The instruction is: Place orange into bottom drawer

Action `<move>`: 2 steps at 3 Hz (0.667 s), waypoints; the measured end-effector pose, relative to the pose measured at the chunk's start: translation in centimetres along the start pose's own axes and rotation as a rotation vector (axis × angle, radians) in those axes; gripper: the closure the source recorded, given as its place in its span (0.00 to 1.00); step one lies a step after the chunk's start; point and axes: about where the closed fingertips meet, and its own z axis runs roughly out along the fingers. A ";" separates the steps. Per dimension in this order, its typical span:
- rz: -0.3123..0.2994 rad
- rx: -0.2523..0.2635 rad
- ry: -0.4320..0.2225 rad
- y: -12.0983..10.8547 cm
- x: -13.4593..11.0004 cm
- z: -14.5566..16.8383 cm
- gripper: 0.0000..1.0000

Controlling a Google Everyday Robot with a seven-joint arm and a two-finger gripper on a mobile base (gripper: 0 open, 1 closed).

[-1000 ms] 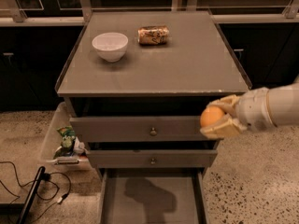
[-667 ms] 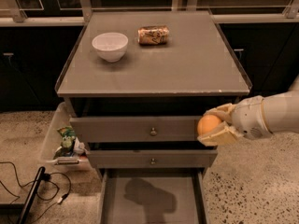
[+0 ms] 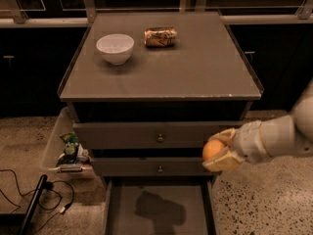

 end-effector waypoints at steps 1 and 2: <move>0.062 -0.083 0.083 2.5 7.7 7.1 1.00; 0.086 -0.109 0.097 2.9 12.9 11.6 1.00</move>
Offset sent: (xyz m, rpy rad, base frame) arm -0.0311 -0.0099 -0.2588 -0.0280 0.2021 0.0113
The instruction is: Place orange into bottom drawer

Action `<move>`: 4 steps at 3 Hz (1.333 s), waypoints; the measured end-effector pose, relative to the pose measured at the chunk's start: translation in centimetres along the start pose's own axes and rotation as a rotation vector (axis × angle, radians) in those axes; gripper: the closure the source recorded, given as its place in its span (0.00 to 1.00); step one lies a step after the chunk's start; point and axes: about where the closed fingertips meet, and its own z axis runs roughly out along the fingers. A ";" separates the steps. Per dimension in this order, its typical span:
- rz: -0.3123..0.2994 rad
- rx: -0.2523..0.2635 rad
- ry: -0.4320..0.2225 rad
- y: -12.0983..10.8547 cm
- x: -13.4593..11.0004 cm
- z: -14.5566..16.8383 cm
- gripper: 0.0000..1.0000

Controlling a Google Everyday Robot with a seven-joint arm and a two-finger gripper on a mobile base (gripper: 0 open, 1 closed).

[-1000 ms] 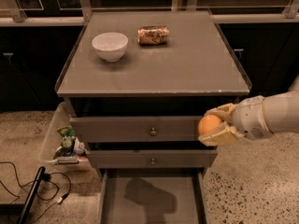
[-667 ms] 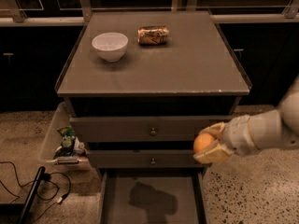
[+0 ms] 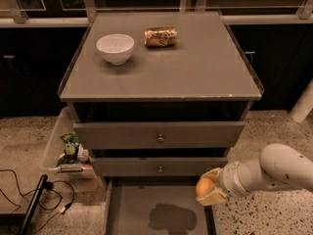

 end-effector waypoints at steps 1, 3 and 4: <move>0.010 -0.010 -0.006 0.0 0.5 0.8 1.00; 0.066 0.001 0.037 -2.0 5.1 8.0 1.00; 0.101 0.012 0.045 -3.7 10.3 16.2 1.00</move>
Offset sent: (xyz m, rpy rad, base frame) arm 0.0053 0.0065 -0.0592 -0.0177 0.0276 -0.0266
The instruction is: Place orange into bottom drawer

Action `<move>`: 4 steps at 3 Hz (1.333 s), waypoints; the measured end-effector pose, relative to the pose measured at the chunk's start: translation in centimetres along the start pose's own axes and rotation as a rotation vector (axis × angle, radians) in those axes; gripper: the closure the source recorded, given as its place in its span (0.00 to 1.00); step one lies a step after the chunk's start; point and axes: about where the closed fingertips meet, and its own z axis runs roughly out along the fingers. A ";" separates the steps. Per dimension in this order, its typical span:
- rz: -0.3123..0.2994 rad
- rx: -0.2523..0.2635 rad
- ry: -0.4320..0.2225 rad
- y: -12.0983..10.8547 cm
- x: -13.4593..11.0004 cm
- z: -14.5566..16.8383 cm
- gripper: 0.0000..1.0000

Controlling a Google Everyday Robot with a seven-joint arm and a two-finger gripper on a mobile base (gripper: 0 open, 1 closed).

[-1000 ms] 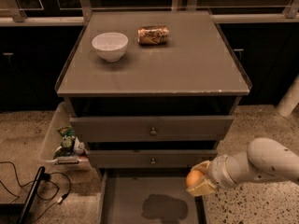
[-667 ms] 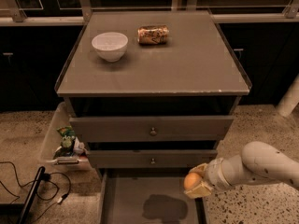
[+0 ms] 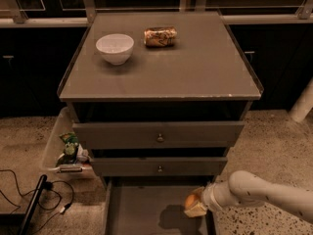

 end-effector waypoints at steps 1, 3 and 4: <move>-0.002 0.001 0.000 0.0 -0.1 -0.1 1.00; 0.057 0.027 -0.073 -1.9 3.6 7.6 1.00; 0.089 0.046 -0.138 -4.4 5.5 13.2 1.00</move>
Offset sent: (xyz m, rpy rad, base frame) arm 0.0053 0.0093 -0.1141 0.0675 0.0176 -0.0986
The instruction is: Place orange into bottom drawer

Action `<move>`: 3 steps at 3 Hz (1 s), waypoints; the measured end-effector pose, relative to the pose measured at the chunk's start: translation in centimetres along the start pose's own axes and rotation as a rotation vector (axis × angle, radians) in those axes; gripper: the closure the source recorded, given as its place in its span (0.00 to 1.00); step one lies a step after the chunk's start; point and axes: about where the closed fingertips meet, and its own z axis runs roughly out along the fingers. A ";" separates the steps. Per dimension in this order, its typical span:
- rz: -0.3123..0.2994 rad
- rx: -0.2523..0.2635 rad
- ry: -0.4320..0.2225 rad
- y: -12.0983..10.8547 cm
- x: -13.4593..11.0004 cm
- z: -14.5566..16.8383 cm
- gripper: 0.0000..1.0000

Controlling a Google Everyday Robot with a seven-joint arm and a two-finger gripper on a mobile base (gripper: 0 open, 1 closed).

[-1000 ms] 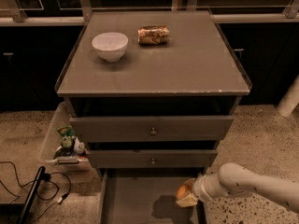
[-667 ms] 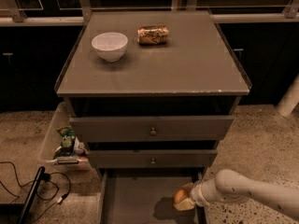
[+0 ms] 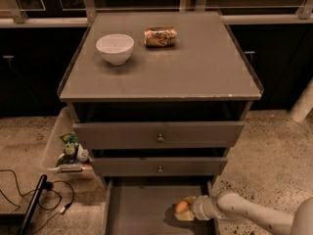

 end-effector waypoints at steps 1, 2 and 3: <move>0.041 -0.011 -0.012 -2.2 2.5 4.9 1.00; 0.059 -0.025 0.000 -4.1 4.1 8.5 1.00; 0.068 -0.036 0.006 -4.5 4.6 10.0 0.86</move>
Offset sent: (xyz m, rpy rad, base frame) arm 0.0584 0.0072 -0.1421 0.0299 0.0768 -0.0318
